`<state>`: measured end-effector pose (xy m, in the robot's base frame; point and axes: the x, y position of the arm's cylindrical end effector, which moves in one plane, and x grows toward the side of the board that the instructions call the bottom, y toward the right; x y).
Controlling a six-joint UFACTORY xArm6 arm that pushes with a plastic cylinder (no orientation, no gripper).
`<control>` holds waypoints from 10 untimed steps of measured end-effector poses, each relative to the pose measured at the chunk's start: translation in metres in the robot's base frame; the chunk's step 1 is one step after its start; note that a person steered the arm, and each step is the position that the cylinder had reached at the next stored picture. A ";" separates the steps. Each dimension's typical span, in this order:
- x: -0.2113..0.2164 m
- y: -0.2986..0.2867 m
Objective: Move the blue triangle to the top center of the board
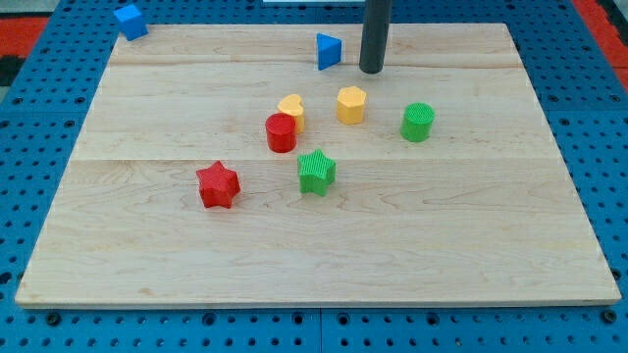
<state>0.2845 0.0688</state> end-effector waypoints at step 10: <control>-0.050 -0.162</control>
<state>0.2350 -0.0936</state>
